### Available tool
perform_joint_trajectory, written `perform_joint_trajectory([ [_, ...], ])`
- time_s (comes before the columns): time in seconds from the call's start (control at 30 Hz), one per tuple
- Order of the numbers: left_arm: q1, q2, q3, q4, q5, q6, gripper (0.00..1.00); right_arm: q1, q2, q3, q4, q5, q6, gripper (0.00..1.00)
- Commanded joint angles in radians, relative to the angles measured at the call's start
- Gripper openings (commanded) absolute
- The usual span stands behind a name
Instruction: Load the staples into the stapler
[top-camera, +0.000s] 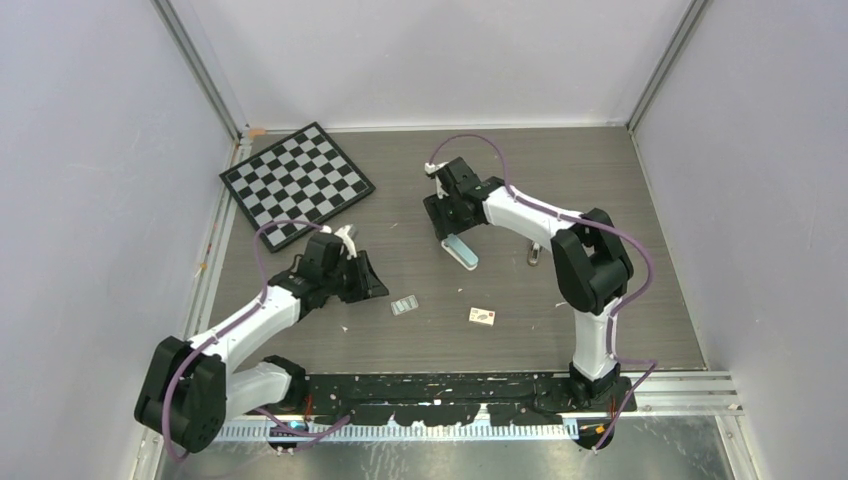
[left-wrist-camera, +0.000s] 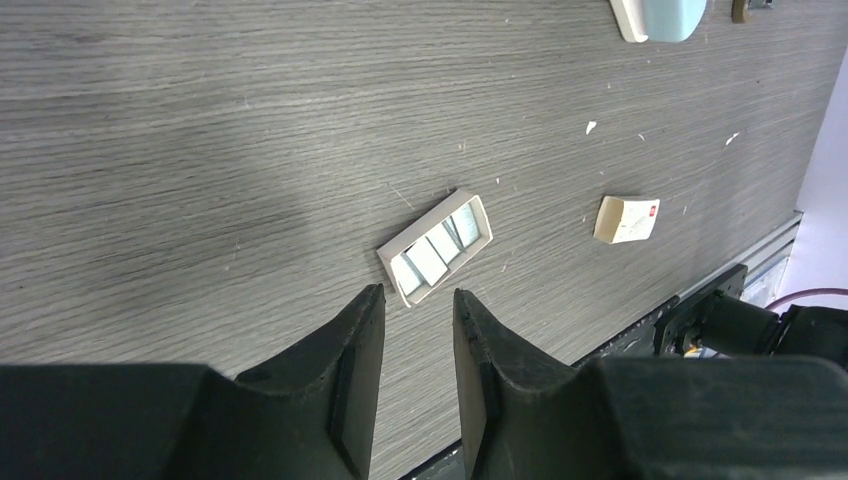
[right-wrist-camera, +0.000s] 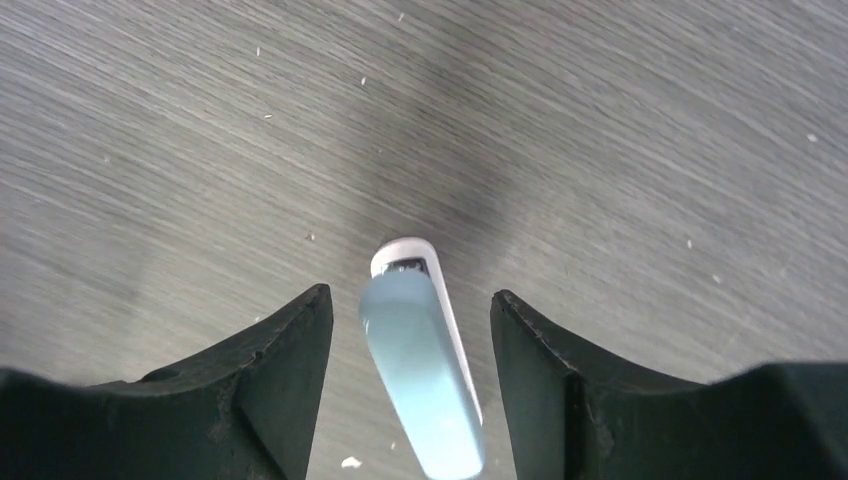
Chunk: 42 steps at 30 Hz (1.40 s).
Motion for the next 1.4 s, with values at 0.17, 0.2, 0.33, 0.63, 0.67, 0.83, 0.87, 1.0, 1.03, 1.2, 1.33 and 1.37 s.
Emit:
perform_joint_trajectory([
  [0.17,0.006,-0.209,0.099,-0.094,-0.140,0.055,0.35,0.076,-0.215,0.036,-0.192,0.049,0.352,0.58],
  [0.2,0.006,-0.240,0.103,-0.102,-0.144,0.055,0.35,0.100,-0.228,0.021,-0.193,0.057,0.376,0.55],
  [0.33,0.007,-0.328,0.128,-0.179,-0.167,0.088,0.37,0.202,-0.265,-0.032,-0.168,0.096,0.455,0.42],
  [0.63,0.007,-0.465,0.269,-0.416,-0.179,0.352,0.39,0.366,-0.236,-0.067,-0.125,0.151,0.579,0.29],
  [0.67,0.007,-0.483,0.266,-0.431,-0.199,0.370,0.39,0.378,-0.224,-0.067,-0.124,0.141,0.589,0.29],
  [0.83,0.006,-0.563,0.250,-0.442,-0.225,0.375,0.39,0.433,-0.143,-0.026,-0.184,0.182,0.600,0.28],
  [0.87,0.006,-0.579,0.245,-0.433,-0.233,0.375,0.39,0.437,-0.133,-0.021,-0.194,0.200,0.597,0.28],
  [1.0,0.005,-0.634,0.238,-0.426,-0.261,0.373,0.39,0.441,-0.115,-0.013,-0.191,0.200,0.580,0.26],
  [1.03,0.005,-0.643,0.237,-0.425,-0.264,0.374,0.39,0.441,-0.111,-0.012,-0.191,0.196,0.577,0.26],
  [1.2,0.006,-0.673,0.232,-0.426,-0.290,0.375,0.39,0.444,-0.088,-0.011,-0.177,0.180,0.575,0.24],
  [1.33,0.006,-0.686,0.230,-0.423,-0.295,0.372,0.39,0.446,-0.059,0.001,-0.175,0.177,0.568,0.24],
  [1.37,0.005,-0.688,0.230,-0.423,-0.295,0.372,0.39,0.445,-0.052,0.007,-0.175,0.176,0.566,0.24],
])
